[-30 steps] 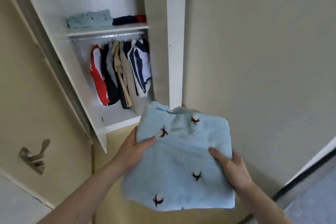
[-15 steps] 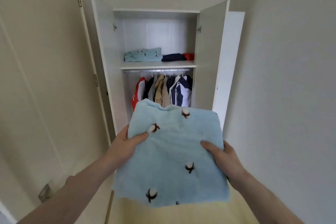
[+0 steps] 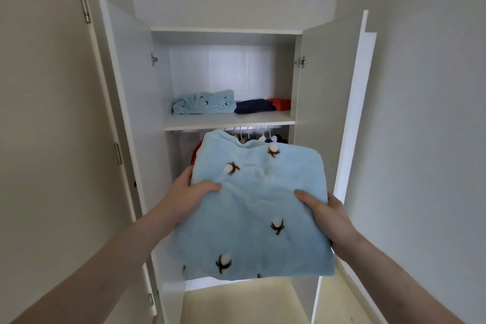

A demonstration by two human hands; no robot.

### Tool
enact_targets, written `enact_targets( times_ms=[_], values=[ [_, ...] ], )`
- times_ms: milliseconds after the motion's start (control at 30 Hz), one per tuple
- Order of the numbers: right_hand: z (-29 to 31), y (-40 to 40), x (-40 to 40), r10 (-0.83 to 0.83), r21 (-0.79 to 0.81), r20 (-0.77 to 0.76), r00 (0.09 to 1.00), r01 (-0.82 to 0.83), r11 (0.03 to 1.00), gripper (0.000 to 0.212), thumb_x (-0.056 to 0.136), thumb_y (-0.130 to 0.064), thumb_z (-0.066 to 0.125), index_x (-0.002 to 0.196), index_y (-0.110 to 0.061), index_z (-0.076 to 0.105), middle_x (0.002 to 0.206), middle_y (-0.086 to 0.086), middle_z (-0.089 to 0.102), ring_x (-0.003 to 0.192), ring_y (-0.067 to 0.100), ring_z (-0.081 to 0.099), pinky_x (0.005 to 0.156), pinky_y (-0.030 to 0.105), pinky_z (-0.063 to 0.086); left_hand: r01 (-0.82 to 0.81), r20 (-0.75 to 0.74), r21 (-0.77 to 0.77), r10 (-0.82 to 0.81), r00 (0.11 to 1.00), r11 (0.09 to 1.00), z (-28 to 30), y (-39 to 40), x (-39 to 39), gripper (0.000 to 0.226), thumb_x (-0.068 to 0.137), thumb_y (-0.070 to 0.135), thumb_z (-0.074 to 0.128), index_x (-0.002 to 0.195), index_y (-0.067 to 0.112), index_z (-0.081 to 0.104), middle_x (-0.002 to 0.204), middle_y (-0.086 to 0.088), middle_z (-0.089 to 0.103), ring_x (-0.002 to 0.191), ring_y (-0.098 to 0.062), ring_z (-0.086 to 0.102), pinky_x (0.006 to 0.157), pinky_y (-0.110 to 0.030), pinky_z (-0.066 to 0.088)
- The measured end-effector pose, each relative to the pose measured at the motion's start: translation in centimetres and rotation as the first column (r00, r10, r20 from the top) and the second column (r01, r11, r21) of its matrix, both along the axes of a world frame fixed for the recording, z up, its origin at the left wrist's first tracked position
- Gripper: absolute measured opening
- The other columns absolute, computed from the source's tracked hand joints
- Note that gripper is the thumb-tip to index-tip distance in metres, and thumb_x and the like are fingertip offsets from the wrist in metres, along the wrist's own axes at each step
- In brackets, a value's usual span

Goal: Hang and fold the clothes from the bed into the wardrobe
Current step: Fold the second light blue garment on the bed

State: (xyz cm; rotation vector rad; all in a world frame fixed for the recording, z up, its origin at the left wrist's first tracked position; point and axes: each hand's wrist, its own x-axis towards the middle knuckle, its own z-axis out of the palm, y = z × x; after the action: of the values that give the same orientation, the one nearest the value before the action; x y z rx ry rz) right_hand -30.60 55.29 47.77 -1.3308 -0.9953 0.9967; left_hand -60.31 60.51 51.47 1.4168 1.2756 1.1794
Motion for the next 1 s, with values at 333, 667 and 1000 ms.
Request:
enact_targets(
  times_ms=[333, 667, 1000],
  values=[
    [1.8, 18.6, 3.4, 0.000, 0.057, 0.018, 1.000, -0.001, 0.998, 0.038, 0.081, -0.039, 0.084, 0.113, -0.023, 0.071, 0.097, -0.006, 0.080, 0.084, 0.016, 0.078, 0.075, 0.035, 0.061, -0.070, -0.037, 0.110, 0.074, 0.997, 0.991, 1.5, 17.6, 3.4, 0.056, 0.083, 0.025, 0.083, 0.132, 0.029, 0.057, 0.118, 0.009, 0.069, 0.102, -0.015, 0.068, 0.086, -0.038, 0.056],
    [3.7, 38.6, 6.5, 0.112, 0.006, 0.078, 0.991, -0.112, 0.994, 0.080, 0.056, -0.065, 0.088, 0.122, -0.024, 0.065, 0.108, -0.002, 0.077, 0.092, 0.023, 0.077, 0.084, 0.046, 0.063, -0.202, -0.018, 0.130, 0.206, 0.978, 0.971, 2.3, 33.0, 5.9, 0.043, 0.089, 0.028, 0.077, 0.127, 0.031, 0.056, 0.106, 0.016, 0.064, 0.096, -0.012, 0.065, 0.078, -0.034, 0.051],
    [6.6, 55.2, 3.8, 0.135, 0.036, 0.022, 0.991, -0.136, 0.990, 0.058, 0.078, -0.042, 0.086, 0.121, -0.011, 0.062, 0.108, 0.008, 0.075, 0.090, 0.028, 0.076, 0.076, 0.040, 0.063, -0.266, -0.067, 0.103, 0.274, 0.959, 0.958, 5.4, 48.9, 3.1, 0.044, 0.089, 0.031, 0.077, 0.128, 0.021, 0.059, 0.118, -0.002, 0.065, 0.100, -0.023, 0.065, 0.093, -0.042, 0.052]
  ],
)
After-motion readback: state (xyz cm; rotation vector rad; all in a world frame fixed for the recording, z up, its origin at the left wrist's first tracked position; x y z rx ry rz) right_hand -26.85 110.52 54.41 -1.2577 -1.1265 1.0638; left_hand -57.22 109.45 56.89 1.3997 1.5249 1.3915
